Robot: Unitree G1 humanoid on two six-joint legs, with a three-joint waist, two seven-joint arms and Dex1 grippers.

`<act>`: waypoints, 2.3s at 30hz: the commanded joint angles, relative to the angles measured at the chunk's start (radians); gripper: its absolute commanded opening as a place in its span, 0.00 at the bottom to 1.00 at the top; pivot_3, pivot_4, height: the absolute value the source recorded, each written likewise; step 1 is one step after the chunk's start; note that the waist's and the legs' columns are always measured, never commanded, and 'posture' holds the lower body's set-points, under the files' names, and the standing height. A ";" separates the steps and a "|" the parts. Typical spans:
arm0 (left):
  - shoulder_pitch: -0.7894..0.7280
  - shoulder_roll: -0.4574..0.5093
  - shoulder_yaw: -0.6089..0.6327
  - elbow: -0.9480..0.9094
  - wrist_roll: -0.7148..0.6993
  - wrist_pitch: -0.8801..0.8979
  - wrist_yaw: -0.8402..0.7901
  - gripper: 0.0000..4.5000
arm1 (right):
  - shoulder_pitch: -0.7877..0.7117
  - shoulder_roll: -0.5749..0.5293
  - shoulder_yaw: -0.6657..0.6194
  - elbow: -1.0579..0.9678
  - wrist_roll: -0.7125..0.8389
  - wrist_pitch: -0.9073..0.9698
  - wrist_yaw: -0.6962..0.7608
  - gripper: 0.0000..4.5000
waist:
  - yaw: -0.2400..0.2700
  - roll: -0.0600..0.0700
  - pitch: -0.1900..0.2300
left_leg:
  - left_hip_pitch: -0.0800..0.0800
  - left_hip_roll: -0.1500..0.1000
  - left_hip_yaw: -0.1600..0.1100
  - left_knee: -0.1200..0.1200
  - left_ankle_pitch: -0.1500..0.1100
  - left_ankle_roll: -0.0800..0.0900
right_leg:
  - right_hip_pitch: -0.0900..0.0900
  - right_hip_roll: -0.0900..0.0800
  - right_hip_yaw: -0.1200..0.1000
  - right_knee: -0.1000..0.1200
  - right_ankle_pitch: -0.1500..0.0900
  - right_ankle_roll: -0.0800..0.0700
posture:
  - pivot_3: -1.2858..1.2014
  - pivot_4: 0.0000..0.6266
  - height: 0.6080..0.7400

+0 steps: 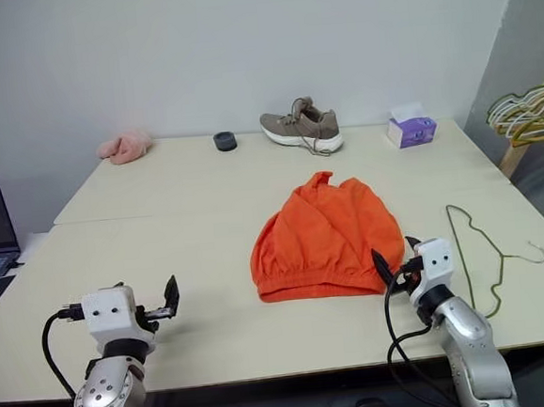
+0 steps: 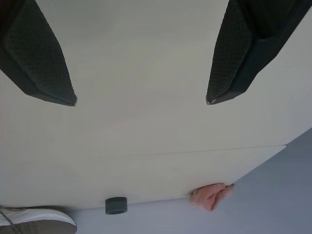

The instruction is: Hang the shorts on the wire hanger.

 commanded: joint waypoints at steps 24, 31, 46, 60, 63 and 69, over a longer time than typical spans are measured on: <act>0.011 0.004 0.010 -0.052 0.013 -0.040 0.009 1.00 | -0.043 -0.039 0.029 -0.007 -0.003 -0.014 0.055 0.99 | 0.005 0.000 0.000 | 0.000 0.000 0.000 0.000 0.000 0.000 | 0.000 0.000 0.000 0.000 0.000 0.000 | 0.50 0.00 1.00; 0.009 0.006 0.007 -0.053 0.014 -0.037 0.009 1.00 | -0.048 -0.043 0.044 -0.006 -0.009 -0.020 0.063 0.99 | 0.009 0.004 0.002 | 0.001 -0.006 -0.019 0.000 0.000 0.000 | 0.016 -0.007 -0.016 -0.003 -0.004 -0.003 | 0.50 0.00 1.00; -0.011 0.017 0.005 -0.041 0.016 -0.041 -0.006 1.00 | -0.039 -0.040 0.045 -0.006 -0.010 -0.022 0.057 0.99 | 0.048 0.011 0.004 | 0.002 -0.016 -0.040 -0.001 0.002 0.003 | 0.022 -0.014 -0.034 -0.001 -0.015 -0.004 | 0.50 0.00 1.00; -0.024 0.025 -0.007 -0.041 0.012 -0.044 -0.038 1.00 | -0.016 -0.041 0.041 -0.032 0.008 -0.008 0.063 0.99 | 0.047 0.011 0.003 | 0.001 -0.017 -0.034 -0.001 0.002 0.003 | 0.018 -0.013 -0.027 -0.001 -0.013 -0.002 | 0.49 0.00 1.00; -0.028 0.026 -0.011 -0.043 0.013 -0.040 -0.041 1.00 | -0.015 -0.041 0.040 -0.034 0.010 -0.005 0.062 0.99 | 0.046 0.011 0.003 | 0.002 -0.016 -0.033 -0.001 0.002 0.003 | 0.016 -0.013 -0.026 -0.001 -0.013 -0.002 | 0.49 0.00 1.00; -0.030 0.024 -0.013 -0.049 0.015 -0.032 -0.046 1.00 | -0.013 -0.043 0.040 -0.038 0.011 -0.002 0.060 0.99 | 0.046 0.010 0.003 | 0.001 -0.016 -0.029 -0.001 0.002 0.002 | 0.016 -0.012 -0.023 0.000 -0.013 -0.001 | 0.49 0.00 1.00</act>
